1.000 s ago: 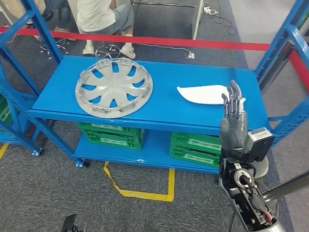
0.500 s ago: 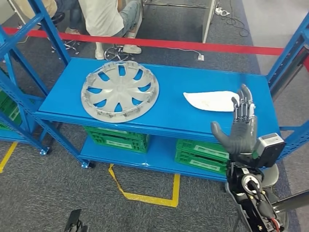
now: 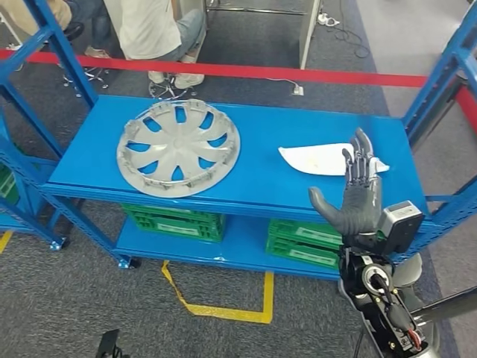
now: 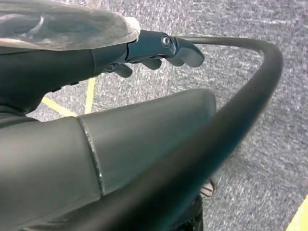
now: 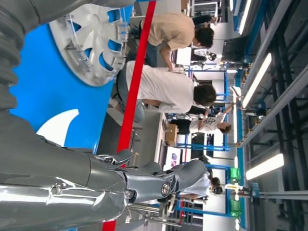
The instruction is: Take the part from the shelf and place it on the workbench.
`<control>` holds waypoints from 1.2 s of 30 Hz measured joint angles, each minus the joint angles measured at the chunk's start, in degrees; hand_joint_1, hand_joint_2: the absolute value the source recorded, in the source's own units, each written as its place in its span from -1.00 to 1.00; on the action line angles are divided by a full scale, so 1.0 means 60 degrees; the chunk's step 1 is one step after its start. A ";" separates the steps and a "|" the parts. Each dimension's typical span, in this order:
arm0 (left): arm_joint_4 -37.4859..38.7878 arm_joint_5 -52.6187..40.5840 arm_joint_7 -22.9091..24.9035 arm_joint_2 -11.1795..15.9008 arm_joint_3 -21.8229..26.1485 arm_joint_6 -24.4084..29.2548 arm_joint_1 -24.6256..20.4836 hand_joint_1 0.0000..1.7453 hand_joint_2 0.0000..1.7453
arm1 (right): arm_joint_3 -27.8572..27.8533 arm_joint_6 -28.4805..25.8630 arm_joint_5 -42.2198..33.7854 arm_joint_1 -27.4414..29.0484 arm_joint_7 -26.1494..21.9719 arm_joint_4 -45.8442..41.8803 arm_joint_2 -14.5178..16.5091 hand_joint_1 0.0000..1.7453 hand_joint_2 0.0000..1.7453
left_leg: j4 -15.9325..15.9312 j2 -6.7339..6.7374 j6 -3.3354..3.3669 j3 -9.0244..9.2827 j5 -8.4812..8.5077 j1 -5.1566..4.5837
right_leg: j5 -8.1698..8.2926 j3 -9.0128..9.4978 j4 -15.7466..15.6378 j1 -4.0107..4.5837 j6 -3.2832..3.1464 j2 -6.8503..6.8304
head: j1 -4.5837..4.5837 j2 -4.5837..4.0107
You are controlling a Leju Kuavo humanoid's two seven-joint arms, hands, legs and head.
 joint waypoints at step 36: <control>0.0004 0.0041 -0.0006 0.0058 -0.0007 0.0000 -0.0024 -1.00 -1.00 | 0.0097 0.0047 -0.0017 -0.0129 -0.0158 0.0054 -0.0003 -1.00 1.00 | -0.0096 0.0010 0.0230 0.0218 -0.0115 -0.0010 | -0.1082 -0.1512 0.2913 0.0016 0.0106 -0.0047 | 0.0269 0.0000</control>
